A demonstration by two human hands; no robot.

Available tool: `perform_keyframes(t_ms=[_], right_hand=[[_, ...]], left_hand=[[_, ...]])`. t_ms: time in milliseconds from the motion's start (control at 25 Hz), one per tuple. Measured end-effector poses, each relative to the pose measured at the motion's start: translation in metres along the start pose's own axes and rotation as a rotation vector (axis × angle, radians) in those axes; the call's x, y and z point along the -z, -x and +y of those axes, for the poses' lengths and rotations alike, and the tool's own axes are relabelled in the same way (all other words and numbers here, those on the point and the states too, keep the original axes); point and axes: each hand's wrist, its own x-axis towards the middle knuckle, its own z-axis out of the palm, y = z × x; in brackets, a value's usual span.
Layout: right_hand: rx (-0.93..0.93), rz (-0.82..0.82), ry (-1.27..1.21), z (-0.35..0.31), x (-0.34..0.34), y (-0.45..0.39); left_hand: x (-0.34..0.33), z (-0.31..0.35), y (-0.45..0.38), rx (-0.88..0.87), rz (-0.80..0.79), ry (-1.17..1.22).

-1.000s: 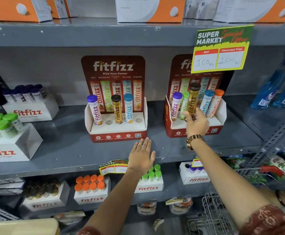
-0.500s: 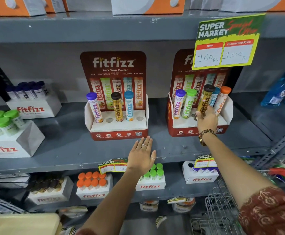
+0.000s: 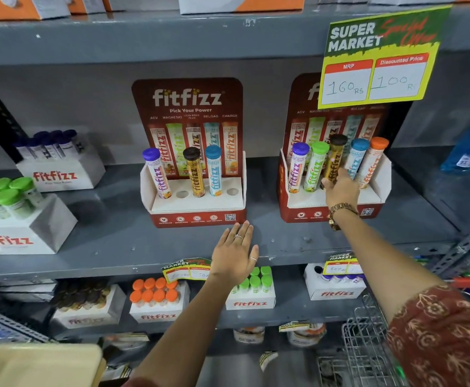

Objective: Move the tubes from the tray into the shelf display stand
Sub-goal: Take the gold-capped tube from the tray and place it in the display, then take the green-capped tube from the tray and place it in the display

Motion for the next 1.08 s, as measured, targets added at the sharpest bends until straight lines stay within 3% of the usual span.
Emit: perform_keyframes(t_ms=[240,400,520,640,720,880,1080], right_hand=[[-0.042,-0.027,0.016,0.001,-0.003,0.006],[-0.153,0.059,0.039,-0.012,-0.003,0.023],[-0.135,0.130,-0.020,-0.027,-0.006,0.047],[-0.025,0.160,-0.115,-0.053,-0.016,0.080],[0.079,0.140,-0.153,-0.077,-0.028,0.109],[0.399,0.090,-0.277,-0.135,-0.066,0.177],[0.697,-0.084,-0.317,-0.199,-0.129,0.272]], left_hand=[[0.000,0.000,0.000,-0.004,-0.016,-0.008],[0.004,0.002,-0.001,0.007,-0.042,-0.019],[0.022,0.000,0.009,0.033,0.104,-0.008],[0.046,-0.020,0.032,0.133,0.420,0.054],[0.058,-0.051,0.055,0.211,0.517,0.068],[0.060,-0.128,0.126,0.391,0.408,0.048],[0.032,-0.219,0.232,0.573,0.256,-0.041]])
